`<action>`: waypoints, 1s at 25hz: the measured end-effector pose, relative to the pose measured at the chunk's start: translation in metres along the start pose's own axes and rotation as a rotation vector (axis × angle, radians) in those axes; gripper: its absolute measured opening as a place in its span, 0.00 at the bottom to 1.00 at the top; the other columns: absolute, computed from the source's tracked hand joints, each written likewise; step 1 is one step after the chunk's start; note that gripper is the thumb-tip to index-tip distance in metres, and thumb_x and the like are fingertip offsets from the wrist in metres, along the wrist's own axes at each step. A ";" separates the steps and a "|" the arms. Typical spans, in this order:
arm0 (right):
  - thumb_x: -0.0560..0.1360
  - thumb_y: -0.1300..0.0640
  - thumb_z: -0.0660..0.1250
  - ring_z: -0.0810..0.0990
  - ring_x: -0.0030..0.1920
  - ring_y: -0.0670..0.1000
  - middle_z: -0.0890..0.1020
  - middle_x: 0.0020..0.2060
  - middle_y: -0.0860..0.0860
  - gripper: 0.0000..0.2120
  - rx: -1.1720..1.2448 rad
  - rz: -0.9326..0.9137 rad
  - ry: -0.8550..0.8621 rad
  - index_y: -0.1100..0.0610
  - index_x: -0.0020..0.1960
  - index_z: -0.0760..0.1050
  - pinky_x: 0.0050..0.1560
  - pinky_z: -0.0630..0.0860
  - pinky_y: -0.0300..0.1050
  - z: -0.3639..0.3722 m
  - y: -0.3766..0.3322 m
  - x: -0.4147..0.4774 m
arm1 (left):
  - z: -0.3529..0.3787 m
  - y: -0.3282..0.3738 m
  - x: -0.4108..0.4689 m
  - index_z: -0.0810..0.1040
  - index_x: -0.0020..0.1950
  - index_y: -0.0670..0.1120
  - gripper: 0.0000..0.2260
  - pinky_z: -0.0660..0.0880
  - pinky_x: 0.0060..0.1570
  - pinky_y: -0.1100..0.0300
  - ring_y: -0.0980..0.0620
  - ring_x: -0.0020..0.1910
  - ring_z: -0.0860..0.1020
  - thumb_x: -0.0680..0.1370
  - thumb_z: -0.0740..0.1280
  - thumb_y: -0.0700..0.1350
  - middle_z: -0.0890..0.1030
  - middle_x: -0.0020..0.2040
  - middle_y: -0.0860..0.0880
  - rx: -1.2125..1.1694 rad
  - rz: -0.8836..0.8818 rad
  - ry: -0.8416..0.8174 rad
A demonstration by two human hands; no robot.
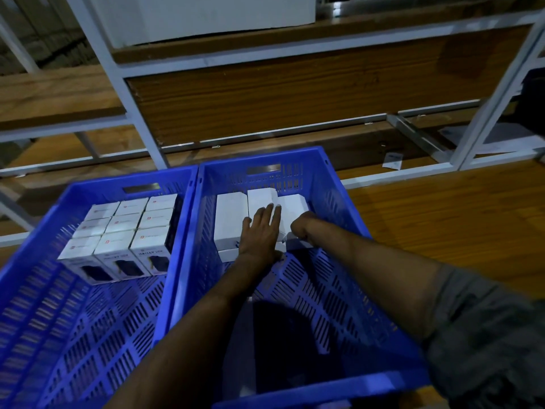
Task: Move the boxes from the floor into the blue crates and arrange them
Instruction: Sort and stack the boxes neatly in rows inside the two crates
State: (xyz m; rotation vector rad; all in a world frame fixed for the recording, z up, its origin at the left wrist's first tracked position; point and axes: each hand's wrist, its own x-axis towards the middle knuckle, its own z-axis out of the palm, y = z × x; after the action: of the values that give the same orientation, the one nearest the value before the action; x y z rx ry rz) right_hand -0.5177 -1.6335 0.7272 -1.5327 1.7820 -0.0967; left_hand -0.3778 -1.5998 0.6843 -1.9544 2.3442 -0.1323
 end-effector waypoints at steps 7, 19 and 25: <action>0.72 0.57 0.72 0.68 0.70 0.61 0.68 0.69 0.56 0.28 -0.050 -0.054 0.375 0.54 0.71 0.68 0.66 0.73 0.56 0.009 -0.015 -0.026 | -0.068 -0.025 -0.025 0.43 0.84 0.47 0.48 0.61 0.72 0.40 0.41 0.80 0.56 0.76 0.74 0.53 0.51 0.83 0.45 -0.162 -0.007 -0.157; 0.76 0.60 0.67 0.75 0.42 0.52 0.81 0.45 0.57 0.07 -0.326 -0.538 -0.337 0.64 0.48 0.79 0.40 0.71 0.47 0.094 -0.022 -0.082 | -0.074 -0.053 -0.086 0.77 0.68 0.52 0.18 0.79 0.53 0.52 0.45 0.62 0.80 0.79 0.68 0.51 0.82 0.63 0.49 -0.169 -0.052 -0.045; 0.69 0.66 0.76 0.64 0.76 0.54 0.63 0.78 0.50 0.48 -0.171 -0.478 -0.608 0.56 0.82 0.55 0.74 0.67 0.50 0.095 -0.021 -0.091 | -0.079 -0.042 -0.098 0.75 0.69 0.43 0.18 0.76 0.58 0.51 0.42 0.64 0.79 0.80 0.68 0.42 0.79 0.65 0.42 0.082 0.003 -0.341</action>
State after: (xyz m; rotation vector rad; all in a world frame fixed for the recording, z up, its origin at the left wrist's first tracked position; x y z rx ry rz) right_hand -0.4471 -1.5212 0.7166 -1.8384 0.9526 0.2703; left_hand -0.3293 -1.5100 0.7689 -1.7722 2.0887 0.0974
